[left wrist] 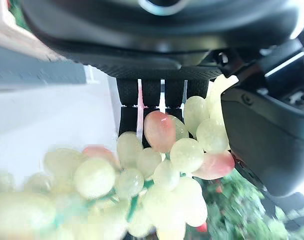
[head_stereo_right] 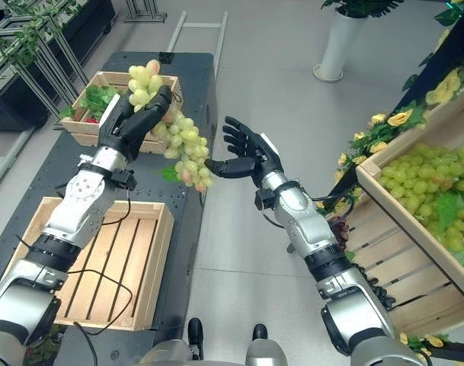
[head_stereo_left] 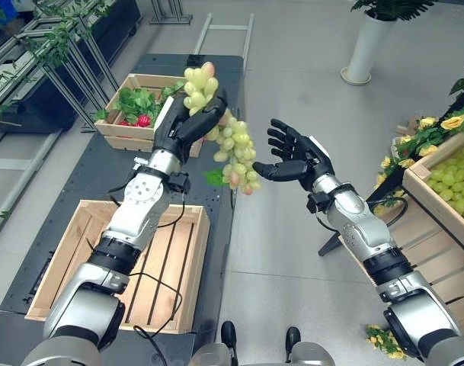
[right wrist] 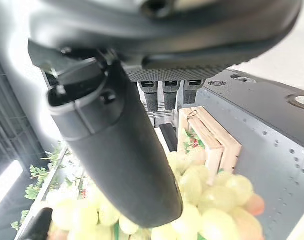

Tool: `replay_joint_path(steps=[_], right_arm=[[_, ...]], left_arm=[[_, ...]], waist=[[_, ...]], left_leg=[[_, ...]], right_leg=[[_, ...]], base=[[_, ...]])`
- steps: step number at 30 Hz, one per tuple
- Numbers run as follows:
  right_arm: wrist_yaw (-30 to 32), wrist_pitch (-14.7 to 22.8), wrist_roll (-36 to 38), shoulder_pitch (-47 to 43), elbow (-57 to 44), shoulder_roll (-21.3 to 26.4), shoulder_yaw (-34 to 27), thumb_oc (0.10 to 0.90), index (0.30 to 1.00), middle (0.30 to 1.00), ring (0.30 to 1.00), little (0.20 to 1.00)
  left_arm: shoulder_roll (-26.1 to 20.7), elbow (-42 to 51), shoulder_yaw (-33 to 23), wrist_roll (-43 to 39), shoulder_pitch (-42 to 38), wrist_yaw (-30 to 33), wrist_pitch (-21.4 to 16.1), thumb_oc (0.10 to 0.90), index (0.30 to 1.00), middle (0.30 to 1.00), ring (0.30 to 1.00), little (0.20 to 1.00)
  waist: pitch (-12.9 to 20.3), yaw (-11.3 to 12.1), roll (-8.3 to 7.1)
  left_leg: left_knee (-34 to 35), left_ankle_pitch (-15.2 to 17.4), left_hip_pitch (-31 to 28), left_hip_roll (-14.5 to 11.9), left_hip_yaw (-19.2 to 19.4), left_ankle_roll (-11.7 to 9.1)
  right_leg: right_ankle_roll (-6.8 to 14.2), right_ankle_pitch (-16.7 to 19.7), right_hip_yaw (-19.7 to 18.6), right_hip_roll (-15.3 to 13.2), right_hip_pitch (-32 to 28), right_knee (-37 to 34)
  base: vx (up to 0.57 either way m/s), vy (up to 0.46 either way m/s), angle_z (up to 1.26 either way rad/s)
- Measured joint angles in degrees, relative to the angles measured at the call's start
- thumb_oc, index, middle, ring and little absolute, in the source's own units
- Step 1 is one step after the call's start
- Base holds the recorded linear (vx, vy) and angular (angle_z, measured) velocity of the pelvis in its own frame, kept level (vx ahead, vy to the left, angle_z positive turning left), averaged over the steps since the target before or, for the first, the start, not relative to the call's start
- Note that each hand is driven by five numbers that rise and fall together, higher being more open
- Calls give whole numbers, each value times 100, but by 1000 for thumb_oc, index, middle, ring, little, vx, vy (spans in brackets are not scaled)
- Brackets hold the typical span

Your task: Pick up the fruits from the basket on one side to the basket on the other side

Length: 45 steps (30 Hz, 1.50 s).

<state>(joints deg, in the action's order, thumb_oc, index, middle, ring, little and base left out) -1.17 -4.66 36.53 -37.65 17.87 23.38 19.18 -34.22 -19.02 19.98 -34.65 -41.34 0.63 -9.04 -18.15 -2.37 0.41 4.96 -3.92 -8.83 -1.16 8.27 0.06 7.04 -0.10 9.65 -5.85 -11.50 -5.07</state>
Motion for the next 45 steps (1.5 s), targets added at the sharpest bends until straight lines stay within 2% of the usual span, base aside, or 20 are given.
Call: replay_joint_path(steps=[7,15,31,32,33,45], right_arm=[[29,-112,50,-265,-31,-367,279,800,900,900,900,900],[3,-369,469,-322,-41,-435,431,800,900,900,900,900],[-92,-360,728,-424,-118,-647,481,800,900,900,900,900],[-92,-338,735,-424,-130,-647,482,560,540,540,540,540],[-91,-318,738,-424,-130,-645,482,400,300,300,300,300],[-4,-239,950,-424,-117,-607,586,400,300,300,300,300]], left_arm=[[44,-1,3,-2,-299,-92,16,400,300,300,300,300],[209,-1,223,-7,-465,-120,31,400,300,300,300,300],[267,-16,447,-114,-690,-246,266,400,300,300,300,300],[273,-34,447,-118,-690,-292,268,400,300,300,300,300],[273,-35,446,-121,-690,-304,268,400,300,300,300,300],[285,-216,441,-165,-923,-347,258,400,300,300,300,300]], waist=[[1,-143,1],[2,-159,3],[3,-156,4],[3,-159,4],[3,-160,4],[12,-164,19]], left_leg=[[2,0,-30,-2,32,0],[8,0,-48,-4,96,0],[8,0,-50,-16,144,0],[8,0,-51,-16,149,0],[8,0,-51,-16,150,0],[8,0,-55,-46,187,0]], right_leg=[[-1,19,-70,0,5,0],[-1,31,-155,-1,19,0],[-6,46,-198,9,44,0],[-6,47,-205,9,45,0],[-6,47,-209,9,45,0],[-26,71,-272,38,72,0]], base=[[16,-10,-4],[16,-8,-3],[7,-6,-1],[0,0,0],[0,0,0],[-1,0,0]])
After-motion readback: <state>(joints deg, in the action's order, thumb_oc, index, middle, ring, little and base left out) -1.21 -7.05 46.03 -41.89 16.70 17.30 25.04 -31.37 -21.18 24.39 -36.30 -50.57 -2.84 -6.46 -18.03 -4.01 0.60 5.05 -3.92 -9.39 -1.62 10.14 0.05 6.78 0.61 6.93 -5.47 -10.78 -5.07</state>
